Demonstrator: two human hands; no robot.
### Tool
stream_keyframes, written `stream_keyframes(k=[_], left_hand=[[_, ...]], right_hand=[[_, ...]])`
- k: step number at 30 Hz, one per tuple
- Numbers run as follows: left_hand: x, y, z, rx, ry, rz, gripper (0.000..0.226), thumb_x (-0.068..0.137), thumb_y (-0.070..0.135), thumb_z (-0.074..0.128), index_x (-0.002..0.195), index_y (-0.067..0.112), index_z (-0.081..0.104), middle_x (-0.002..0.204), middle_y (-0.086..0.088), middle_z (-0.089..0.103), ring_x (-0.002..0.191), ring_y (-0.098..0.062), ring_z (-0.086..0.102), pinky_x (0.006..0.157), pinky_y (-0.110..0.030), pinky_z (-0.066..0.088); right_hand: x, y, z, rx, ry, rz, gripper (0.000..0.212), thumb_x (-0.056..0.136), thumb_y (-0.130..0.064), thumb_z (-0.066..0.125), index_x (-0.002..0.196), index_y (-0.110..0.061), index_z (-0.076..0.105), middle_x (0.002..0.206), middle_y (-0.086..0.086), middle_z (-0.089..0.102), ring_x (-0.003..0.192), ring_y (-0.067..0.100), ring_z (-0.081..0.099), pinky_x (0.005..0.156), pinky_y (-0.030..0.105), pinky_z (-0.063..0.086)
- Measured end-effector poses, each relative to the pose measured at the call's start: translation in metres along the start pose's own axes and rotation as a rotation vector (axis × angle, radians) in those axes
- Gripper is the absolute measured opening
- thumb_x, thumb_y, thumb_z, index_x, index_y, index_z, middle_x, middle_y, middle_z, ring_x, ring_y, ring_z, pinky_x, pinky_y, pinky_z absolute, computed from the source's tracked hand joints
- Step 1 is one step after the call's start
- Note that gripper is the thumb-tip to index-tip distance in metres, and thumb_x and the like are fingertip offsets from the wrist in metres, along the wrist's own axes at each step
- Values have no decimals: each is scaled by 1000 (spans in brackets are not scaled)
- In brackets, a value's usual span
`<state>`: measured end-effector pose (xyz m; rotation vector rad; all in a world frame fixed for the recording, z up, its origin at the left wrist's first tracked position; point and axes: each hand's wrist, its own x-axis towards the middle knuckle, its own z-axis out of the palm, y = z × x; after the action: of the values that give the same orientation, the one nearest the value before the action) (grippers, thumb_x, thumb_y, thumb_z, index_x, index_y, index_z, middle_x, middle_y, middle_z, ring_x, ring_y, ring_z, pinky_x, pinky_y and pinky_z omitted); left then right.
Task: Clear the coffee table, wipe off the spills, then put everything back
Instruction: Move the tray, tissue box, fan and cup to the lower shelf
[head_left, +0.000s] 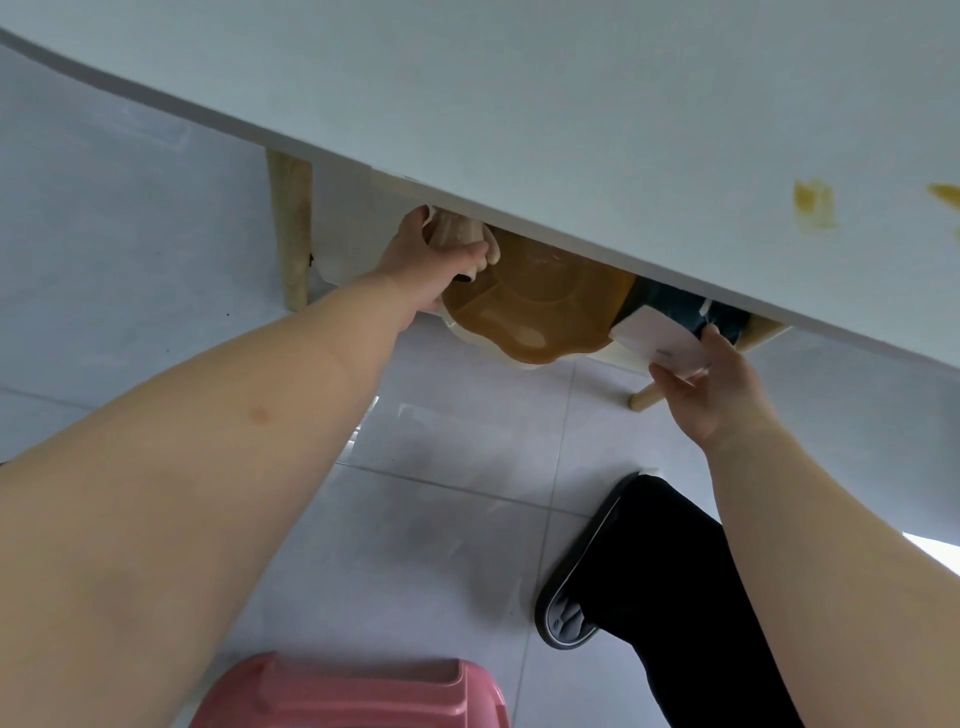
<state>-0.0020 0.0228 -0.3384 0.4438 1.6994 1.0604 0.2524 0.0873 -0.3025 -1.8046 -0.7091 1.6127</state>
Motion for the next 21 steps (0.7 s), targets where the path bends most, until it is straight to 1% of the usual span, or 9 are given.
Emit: stream_keyframes(k=[2,5,7,9,11,13,15,18,21], left_hand=[[0,-2,-1,28,14,7,71,73,32,67,134,15,35,130,-1,52,114,-19,53,76,-34,50],[-2,-2,1,39,14,23,60,74,31,64,128,19,41,125,-1,54,113,-20,53,72,-33,51],[-4,-1,2,27,8,25,53,74,31,61,124,21,45,123,-1,55,112,-22,54,80,-42,54],[-5,-1,4,24,9,30,52,75,31,60,123,22,44,124,-1,54,112,-23,54,87,-47,52],[-7,0,3,28,6,37,52,76,31,60,124,23,42,123,1,53,112,-22,53,86,-44,52],[-7,0,3,29,1,44,53,76,32,60,124,24,41,120,3,53,111,-21,54,80,-39,52],[-7,-1,3,27,6,43,54,75,33,61,124,23,42,118,4,54,109,-20,55,76,-35,51],[-7,-3,3,27,13,38,61,73,35,64,128,21,40,122,2,55,109,-18,55,70,-30,51],[-7,-3,2,42,29,28,68,71,37,66,131,19,38,125,0,53,110,-18,54,83,-36,51]], right_hand=[[5,-3,4,-18,-3,-45,47,93,-18,43,137,-6,31,143,15,38,125,28,47,86,30,52],[5,-5,6,-9,-45,-35,45,92,-15,45,134,-7,33,142,16,37,126,30,46,91,32,51],[4,-4,8,9,-113,2,32,89,-14,50,120,-13,45,130,14,46,120,31,50,95,36,49],[1,-3,14,0,-163,35,20,87,-17,54,106,-15,50,117,11,51,110,30,55,91,37,50],[-3,-1,20,-8,-166,69,25,88,-24,52,111,-14,47,119,11,48,106,31,55,87,38,49],[-3,1,23,-43,-147,82,39,89,-30,50,124,-15,40,130,11,43,111,33,50,90,42,45],[-3,2,24,-75,-136,81,45,88,-36,51,126,-17,37,137,10,39,116,34,46,94,45,42],[-2,1,21,-117,-134,87,42,84,-44,52,117,-24,35,141,8,33,126,36,37,99,54,36],[-1,-1,19,-107,-136,89,32,83,-44,53,105,-26,38,125,5,40,119,34,39,93,56,40]])
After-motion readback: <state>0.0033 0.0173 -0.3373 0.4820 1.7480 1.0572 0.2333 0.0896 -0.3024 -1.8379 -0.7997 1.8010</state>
